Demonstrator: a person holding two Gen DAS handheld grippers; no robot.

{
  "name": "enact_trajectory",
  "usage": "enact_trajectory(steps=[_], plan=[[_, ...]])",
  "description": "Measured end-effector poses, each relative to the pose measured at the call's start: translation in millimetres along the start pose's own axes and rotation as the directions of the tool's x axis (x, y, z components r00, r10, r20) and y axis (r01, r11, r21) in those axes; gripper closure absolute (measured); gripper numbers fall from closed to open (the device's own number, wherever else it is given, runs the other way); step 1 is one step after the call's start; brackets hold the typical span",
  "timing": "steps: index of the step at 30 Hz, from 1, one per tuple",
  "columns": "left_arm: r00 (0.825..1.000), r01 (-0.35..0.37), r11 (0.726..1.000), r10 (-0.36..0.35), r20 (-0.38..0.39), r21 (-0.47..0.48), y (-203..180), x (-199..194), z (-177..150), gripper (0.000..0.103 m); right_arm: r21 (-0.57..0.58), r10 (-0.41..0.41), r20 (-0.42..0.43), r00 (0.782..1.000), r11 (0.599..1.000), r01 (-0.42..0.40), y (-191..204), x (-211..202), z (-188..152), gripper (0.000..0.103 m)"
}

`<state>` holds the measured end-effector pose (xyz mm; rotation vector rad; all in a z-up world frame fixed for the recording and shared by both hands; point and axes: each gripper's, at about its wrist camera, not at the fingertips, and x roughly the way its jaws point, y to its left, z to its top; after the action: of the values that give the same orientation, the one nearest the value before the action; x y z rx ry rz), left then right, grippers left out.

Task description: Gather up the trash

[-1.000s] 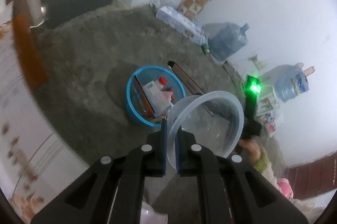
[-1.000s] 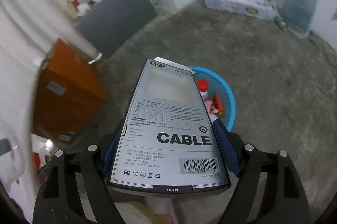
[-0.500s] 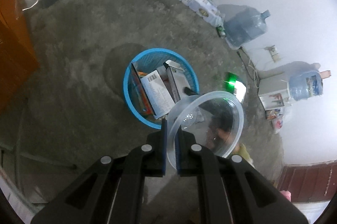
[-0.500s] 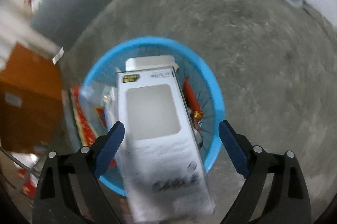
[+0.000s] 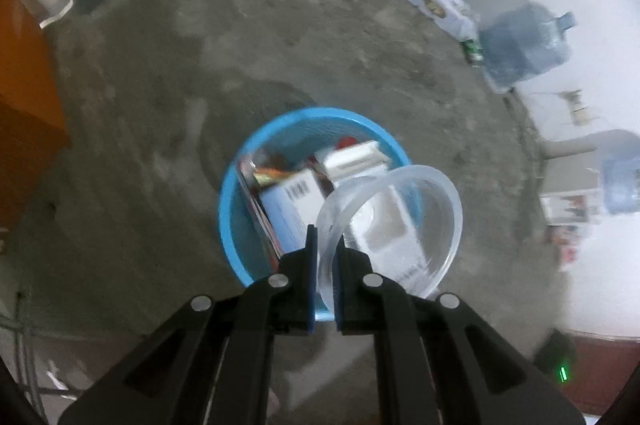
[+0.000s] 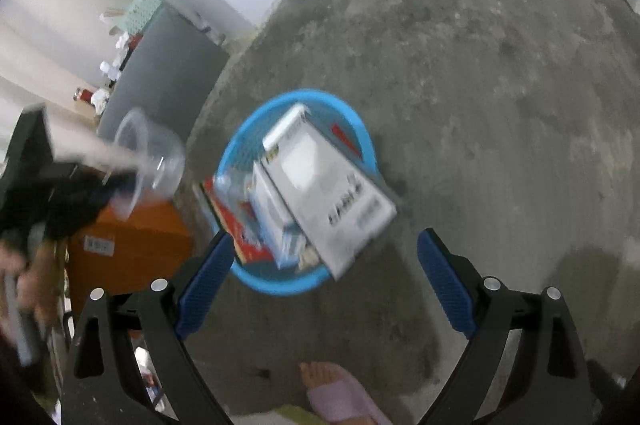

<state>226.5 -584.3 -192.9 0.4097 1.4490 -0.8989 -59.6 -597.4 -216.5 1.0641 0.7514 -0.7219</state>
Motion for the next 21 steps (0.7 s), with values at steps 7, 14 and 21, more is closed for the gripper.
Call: enact_trajectory(steps=[7,14,21], plan=[[0.996,-0.027,0.996,0.019,-0.091,-0.081,19,52,7,0.097,0.043,0.001,-0.059,0.998,0.999,0.001,-10,15,-13,0.014],[0.981,-0.098,0.989,0.076,-0.180,-0.114,36,78,2,0.061,0.048,0.001,-0.074,0.997,0.999,0.003,-11,17,-16,0.014],[0.987,-0.090,0.995,0.082,-0.141,-0.047,20,45,-4,0.041,0.044,0.005,-0.068,0.998,0.999,-0.002,-5,11,-19,0.014]])
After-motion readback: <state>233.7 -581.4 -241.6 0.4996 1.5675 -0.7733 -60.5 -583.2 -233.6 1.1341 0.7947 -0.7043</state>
